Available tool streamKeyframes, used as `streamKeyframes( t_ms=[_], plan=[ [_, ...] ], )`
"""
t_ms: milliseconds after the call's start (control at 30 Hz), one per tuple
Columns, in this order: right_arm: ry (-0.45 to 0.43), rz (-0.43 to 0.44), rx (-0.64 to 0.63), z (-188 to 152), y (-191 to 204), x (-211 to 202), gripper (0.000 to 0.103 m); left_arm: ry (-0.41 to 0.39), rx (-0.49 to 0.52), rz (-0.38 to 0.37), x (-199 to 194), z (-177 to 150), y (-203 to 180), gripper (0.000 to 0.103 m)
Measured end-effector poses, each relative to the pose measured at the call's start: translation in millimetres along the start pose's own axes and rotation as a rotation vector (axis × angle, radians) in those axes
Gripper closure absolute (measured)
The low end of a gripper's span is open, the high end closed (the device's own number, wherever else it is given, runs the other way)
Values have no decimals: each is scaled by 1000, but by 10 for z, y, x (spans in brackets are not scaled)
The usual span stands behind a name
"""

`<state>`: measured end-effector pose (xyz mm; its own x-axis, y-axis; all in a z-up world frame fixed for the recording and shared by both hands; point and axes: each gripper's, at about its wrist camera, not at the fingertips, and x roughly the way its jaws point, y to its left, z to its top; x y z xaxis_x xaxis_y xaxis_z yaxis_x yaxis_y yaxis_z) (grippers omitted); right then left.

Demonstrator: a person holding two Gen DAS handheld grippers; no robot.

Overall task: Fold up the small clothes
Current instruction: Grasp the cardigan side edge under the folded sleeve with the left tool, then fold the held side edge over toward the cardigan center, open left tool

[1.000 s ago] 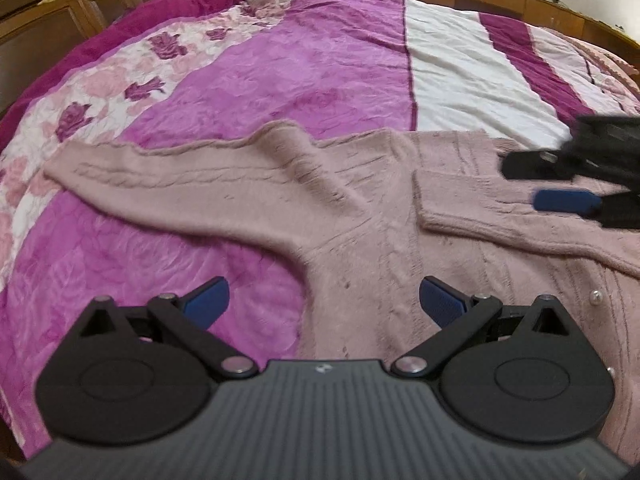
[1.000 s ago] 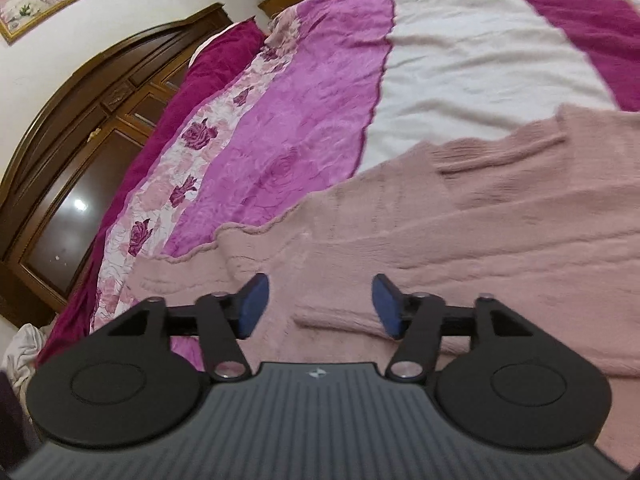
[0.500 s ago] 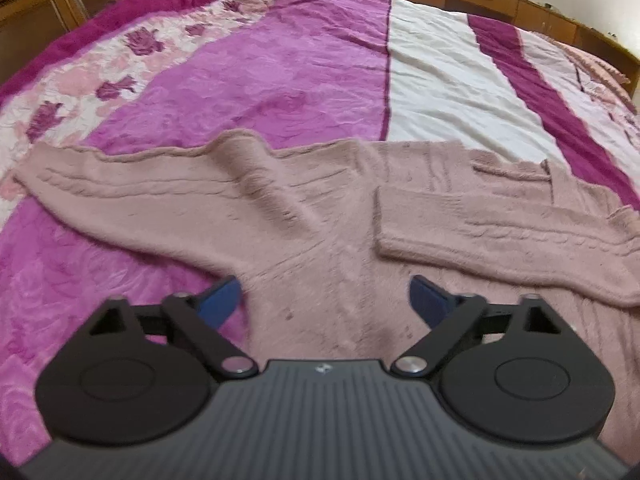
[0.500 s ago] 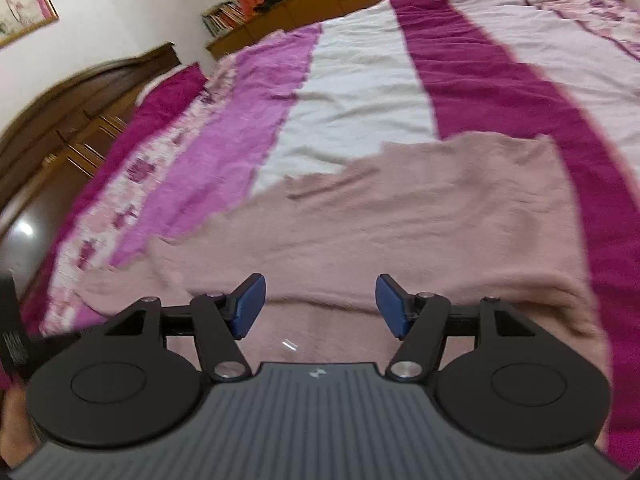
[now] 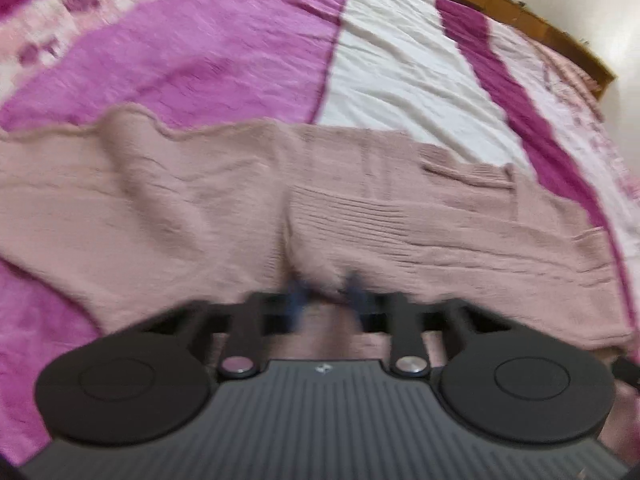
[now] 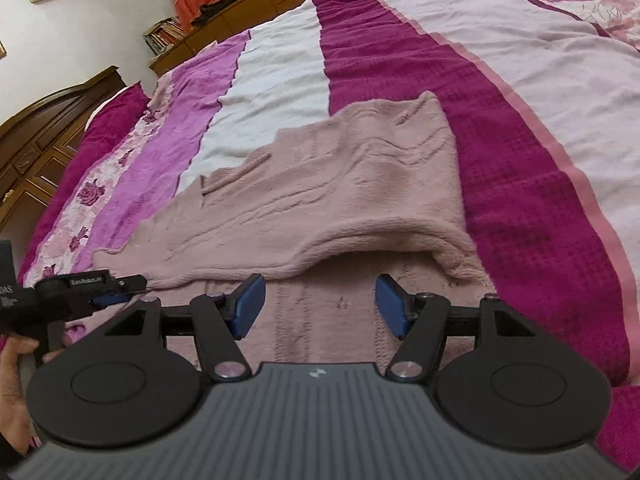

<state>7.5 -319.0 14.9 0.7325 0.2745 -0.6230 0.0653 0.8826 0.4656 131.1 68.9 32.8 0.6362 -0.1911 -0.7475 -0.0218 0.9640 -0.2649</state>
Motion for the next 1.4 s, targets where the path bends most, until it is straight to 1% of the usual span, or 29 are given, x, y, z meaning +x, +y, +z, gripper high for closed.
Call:
streamKeyframes(
  t_ms=[33,100,133,167,200,267,333,433,467,533,600,700,767,833,900,967,1033,1100,1167,1300,1367,1400],
  plan=[
    [-2,-1,6,5,-12,31,34,7,-18,-18,3,20,4,95],
    [-15,-9,16,10,-41,68,34,-13,7,5,-32,52,-38,95],
    [-30,-23,22,23,-40,76,34,-40,24,21,-78,61,-58,95],
    [-52,-48,19,29,-31,69,34,-71,36,36,-138,69,-66,95],
    [-80,-94,-1,36,-9,53,34,-94,38,48,-185,76,-63,95],
    [-121,-163,-42,45,16,24,34,-125,32,94,-247,83,-46,95],
    [-116,-156,-44,44,-5,20,34,-123,25,121,-232,75,-13,95],
    [-86,-175,-74,-8,6,75,34,-67,17,147,-77,-10,37,95],
    [-77,-181,-89,-22,12,97,34,-60,17,151,-42,-47,47,95],
    [-63,-183,-101,-45,14,108,34,-81,39,161,-38,-102,27,93],
    [-51,-179,-108,-50,29,85,34,-85,65,169,-64,-113,0,93],
    [-32,-160,-110,-37,61,13,34,-74,85,176,-142,-118,9,91],
    [-28,-129,-122,-26,101,-58,34,-69,84,181,-209,-114,27,91],
    [-33,-94,-137,12,162,-130,34,-85,87,184,-293,-117,22,91],
    [-52,-60,-143,101,208,-184,34,-115,106,184,-381,-111,-11,91],
    [-71,-46,-134,226,203,-192,32,-135,129,182,-424,-84,-53,91],
    [-96,-49,-103,391,124,-130,29,-149,148,172,-429,-55,-105,91],
    [-127,-50,-69,572,-13,-25,29,-150,157,161,-391,-35,-143,91],
    [-128,-30,-63,745,-181,129,29,-140,159,160,-328,-30,-172,91],
    [-124,-50,-29,1016,-535,410,29,-117,149,163,-208,-34,-174,91],
    [-107,-44,-6,1112,-691,549,29,-112,147,174,-163,-37,-163,91],
    [-95,-56,9,1147,-756,620,30,-106,145,180,-139,-32,-155,91]
  ],
)
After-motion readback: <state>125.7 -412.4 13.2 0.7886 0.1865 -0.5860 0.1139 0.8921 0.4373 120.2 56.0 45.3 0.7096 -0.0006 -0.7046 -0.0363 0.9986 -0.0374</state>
